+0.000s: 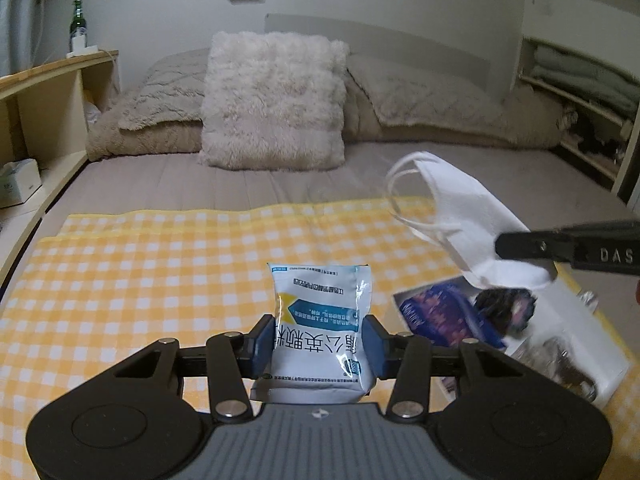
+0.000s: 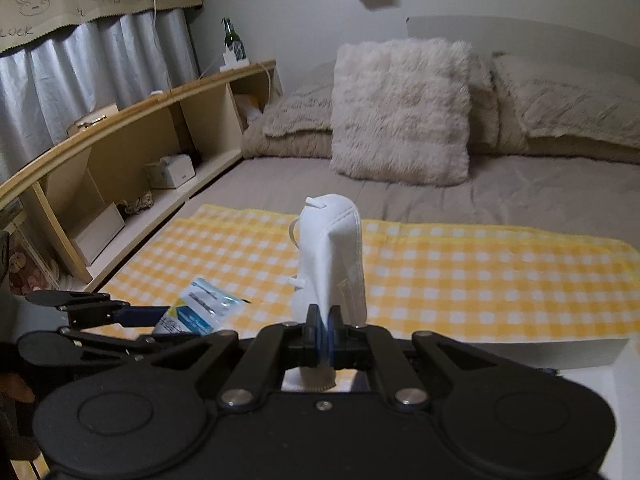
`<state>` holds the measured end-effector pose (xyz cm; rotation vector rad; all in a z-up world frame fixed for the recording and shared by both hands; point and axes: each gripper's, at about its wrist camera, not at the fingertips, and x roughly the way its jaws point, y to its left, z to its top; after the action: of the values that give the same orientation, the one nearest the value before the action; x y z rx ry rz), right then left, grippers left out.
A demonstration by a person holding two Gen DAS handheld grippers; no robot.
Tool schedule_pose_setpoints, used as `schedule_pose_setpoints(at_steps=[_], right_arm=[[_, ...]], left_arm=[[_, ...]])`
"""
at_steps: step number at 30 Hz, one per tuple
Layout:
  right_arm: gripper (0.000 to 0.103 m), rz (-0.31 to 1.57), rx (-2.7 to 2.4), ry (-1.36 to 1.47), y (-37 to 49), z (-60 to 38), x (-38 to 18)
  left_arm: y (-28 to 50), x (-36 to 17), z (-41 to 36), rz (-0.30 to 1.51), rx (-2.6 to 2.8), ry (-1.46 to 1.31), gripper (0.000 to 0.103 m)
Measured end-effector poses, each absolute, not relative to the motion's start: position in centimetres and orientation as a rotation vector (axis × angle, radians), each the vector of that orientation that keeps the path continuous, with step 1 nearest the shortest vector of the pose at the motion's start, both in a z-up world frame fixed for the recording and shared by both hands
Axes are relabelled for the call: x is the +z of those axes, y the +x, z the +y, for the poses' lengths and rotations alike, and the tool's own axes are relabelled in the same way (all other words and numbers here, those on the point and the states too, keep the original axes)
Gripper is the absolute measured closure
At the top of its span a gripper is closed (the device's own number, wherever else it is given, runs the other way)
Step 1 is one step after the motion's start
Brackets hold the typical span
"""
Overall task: Organize soft objects
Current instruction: 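Carry the sachet with left tool while right tool carries the mask over the tray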
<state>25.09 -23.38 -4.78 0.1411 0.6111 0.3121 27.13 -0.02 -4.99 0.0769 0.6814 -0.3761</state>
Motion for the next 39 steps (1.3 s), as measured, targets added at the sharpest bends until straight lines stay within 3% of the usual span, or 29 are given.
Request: schedule_pose_setpoints(at_steps=[18, 39], right_arm=[[0.099, 0.518, 0.25, 0.187, 17.1, -32.9, -1.1], [0.099, 0.567, 0.045, 0.21, 11.8, -44.9, -4.7]], left_arm=[[24.2, -2.5, -4.8, 0.608, -0.456, -0.014, 0.055], [25.6, -4.4, -16.5, 0.646, -0.658, -0.083, 0.055]])
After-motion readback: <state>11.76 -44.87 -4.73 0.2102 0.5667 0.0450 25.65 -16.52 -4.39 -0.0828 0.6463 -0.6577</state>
